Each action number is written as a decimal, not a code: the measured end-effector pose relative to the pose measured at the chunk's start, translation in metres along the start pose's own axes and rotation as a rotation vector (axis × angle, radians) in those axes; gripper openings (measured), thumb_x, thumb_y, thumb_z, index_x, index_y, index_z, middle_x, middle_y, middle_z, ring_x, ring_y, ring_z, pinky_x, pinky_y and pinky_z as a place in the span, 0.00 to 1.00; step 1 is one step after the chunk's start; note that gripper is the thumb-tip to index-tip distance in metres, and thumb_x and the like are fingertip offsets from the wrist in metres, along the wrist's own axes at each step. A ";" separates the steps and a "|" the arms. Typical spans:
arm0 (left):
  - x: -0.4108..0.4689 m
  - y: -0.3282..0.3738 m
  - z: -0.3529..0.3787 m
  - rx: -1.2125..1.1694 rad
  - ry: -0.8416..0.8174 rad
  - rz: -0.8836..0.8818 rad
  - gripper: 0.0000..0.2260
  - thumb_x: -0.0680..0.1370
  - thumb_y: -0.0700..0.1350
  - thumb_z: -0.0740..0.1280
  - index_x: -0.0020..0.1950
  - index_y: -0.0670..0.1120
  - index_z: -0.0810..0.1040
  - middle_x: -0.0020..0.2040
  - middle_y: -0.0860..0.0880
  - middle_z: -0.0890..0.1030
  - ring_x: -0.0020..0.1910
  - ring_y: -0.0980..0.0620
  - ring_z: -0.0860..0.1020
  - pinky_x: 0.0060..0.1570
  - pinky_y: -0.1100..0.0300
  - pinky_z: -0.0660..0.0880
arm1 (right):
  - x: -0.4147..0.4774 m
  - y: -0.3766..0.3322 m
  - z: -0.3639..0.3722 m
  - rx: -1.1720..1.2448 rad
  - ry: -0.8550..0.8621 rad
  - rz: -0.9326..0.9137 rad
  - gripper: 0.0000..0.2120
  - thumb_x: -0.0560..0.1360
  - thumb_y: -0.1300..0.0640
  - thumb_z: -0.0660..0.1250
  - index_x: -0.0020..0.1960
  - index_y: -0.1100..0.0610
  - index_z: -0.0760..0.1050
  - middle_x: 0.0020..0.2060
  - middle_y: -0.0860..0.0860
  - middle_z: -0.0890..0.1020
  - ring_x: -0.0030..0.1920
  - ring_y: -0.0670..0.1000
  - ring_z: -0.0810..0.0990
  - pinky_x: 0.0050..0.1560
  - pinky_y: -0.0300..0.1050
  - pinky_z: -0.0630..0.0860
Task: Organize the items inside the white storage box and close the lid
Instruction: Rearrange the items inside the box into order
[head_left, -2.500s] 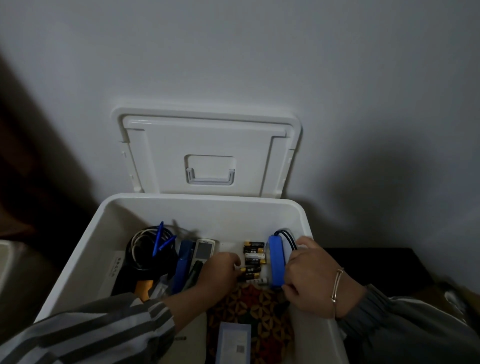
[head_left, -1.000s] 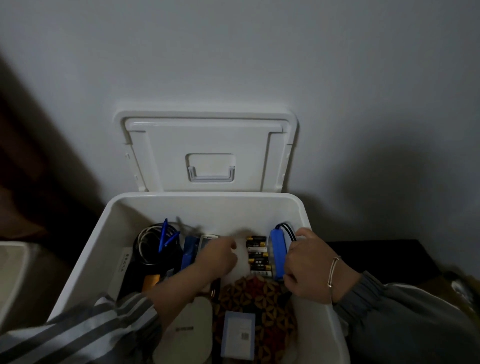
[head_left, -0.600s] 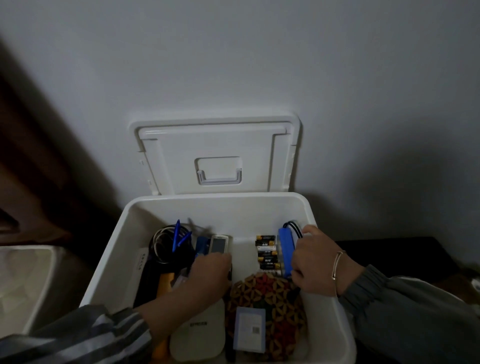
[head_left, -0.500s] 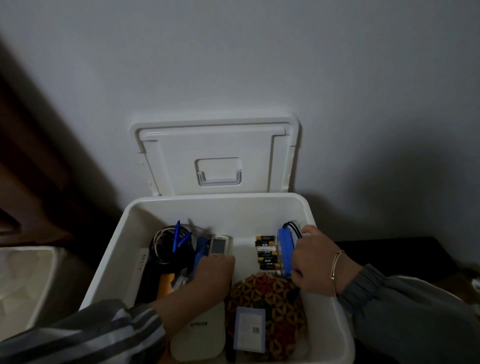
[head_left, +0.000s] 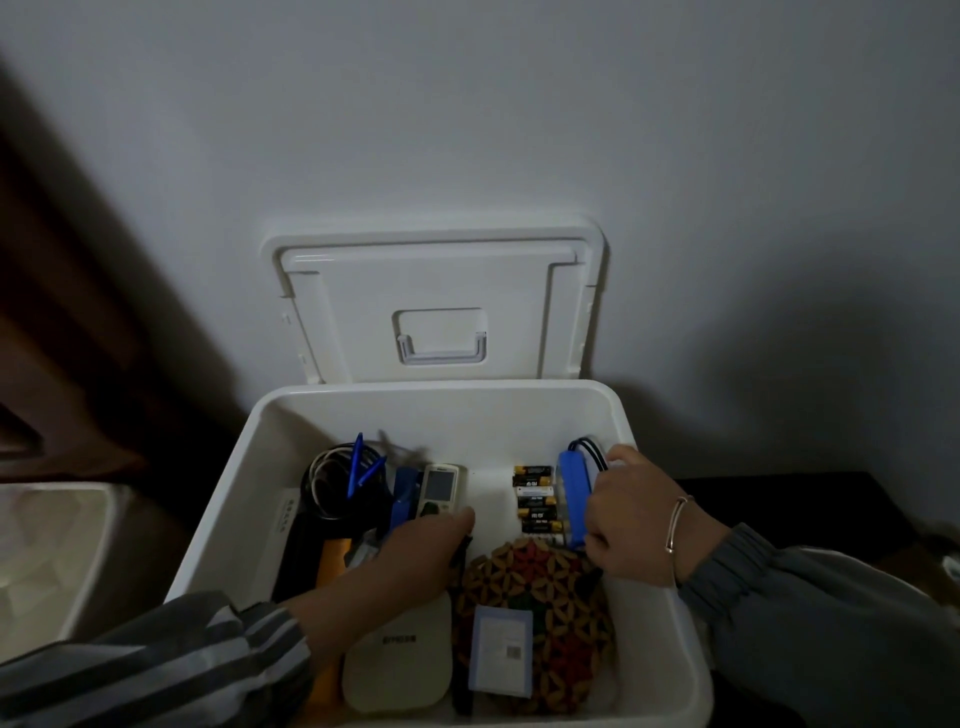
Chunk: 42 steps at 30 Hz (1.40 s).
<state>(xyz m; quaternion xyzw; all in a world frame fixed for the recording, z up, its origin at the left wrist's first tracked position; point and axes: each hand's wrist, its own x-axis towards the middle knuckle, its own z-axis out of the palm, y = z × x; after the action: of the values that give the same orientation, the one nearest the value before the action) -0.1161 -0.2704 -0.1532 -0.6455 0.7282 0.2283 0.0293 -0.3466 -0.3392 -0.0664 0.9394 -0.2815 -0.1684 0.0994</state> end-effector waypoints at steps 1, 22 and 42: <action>0.000 -0.003 -0.002 -0.055 0.024 -0.008 0.10 0.75 0.40 0.66 0.53 0.45 0.68 0.53 0.45 0.77 0.52 0.47 0.77 0.44 0.55 0.73 | 0.000 0.000 0.000 0.000 0.002 -0.002 0.21 0.76 0.49 0.50 0.39 0.55 0.78 0.36 0.52 0.81 0.40 0.54 0.77 0.66 0.50 0.60; 0.012 -0.011 0.001 0.251 -0.028 -0.011 0.13 0.74 0.52 0.68 0.54 0.46 0.78 0.50 0.48 0.81 0.50 0.50 0.79 0.41 0.61 0.68 | 0.000 0.001 0.002 0.014 0.010 -0.003 0.19 0.75 0.48 0.50 0.36 0.54 0.75 0.33 0.51 0.78 0.39 0.52 0.76 0.67 0.50 0.58; 0.022 -0.012 -0.032 -0.614 -0.063 -0.163 0.06 0.80 0.47 0.63 0.46 0.46 0.69 0.46 0.45 0.79 0.43 0.54 0.77 0.41 0.65 0.71 | -0.001 0.001 0.001 -0.007 0.008 -0.010 0.21 0.76 0.48 0.49 0.37 0.55 0.77 0.34 0.52 0.80 0.39 0.53 0.76 0.66 0.51 0.59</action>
<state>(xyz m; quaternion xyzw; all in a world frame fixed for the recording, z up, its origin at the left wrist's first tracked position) -0.1002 -0.3035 -0.1356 -0.6731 0.5699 0.4541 -0.1261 -0.3479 -0.3396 -0.0665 0.9411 -0.2759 -0.1660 0.1032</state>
